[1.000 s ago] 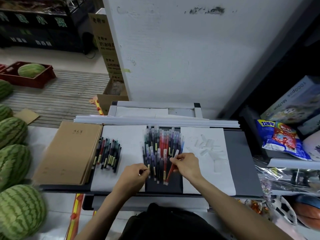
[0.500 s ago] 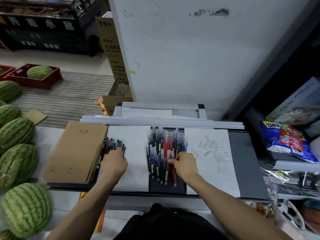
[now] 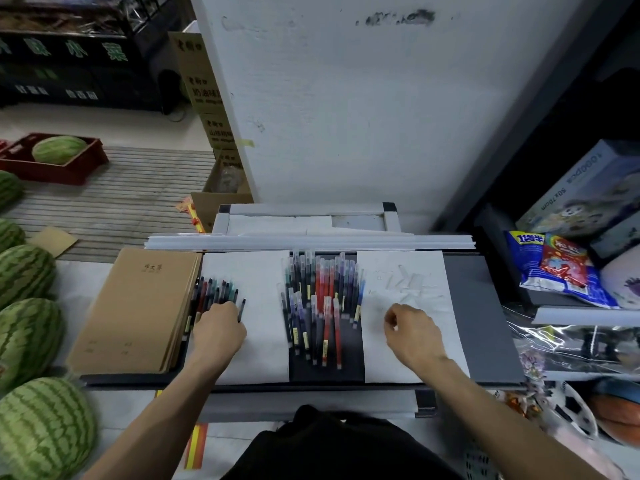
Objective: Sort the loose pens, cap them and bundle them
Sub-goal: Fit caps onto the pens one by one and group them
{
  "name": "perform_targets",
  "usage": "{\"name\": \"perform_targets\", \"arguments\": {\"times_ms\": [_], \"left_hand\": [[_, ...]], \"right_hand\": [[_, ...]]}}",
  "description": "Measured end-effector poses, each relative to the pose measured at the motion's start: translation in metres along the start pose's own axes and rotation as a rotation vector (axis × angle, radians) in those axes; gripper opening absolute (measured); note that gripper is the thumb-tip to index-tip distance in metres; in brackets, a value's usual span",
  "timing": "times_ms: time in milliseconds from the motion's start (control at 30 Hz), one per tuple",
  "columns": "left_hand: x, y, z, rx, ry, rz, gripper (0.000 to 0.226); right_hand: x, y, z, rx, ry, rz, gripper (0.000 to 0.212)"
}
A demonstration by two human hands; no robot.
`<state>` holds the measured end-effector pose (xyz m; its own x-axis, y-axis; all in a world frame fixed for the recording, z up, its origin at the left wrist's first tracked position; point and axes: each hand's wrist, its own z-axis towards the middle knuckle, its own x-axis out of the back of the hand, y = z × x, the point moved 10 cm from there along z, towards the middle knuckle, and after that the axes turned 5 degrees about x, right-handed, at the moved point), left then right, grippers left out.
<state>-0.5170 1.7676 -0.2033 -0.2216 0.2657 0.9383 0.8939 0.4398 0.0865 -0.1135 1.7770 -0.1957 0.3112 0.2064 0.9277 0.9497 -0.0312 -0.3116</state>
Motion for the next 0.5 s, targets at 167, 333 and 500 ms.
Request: {"name": "perform_targets", "arguments": {"times_ms": [167, 333, 500], "left_hand": [[-0.004, 0.0, -0.002, 0.0, -0.02, -0.013, 0.017], [-0.005, 0.001, -0.003, -0.008, -0.006, -0.007, 0.017], [-0.005, 0.002, -0.003, -0.006, -0.01, 0.017, 0.018]], "right_hand": [[0.016, 0.053, -0.004, -0.061, 0.019, -0.138, 0.024], [0.017, 0.074, -0.006, -0.097, -0.024, -0.203, 0.029], [0.015, 0.065, -0.003, -0.085, -0.033, -0.238, 0.027]]}}
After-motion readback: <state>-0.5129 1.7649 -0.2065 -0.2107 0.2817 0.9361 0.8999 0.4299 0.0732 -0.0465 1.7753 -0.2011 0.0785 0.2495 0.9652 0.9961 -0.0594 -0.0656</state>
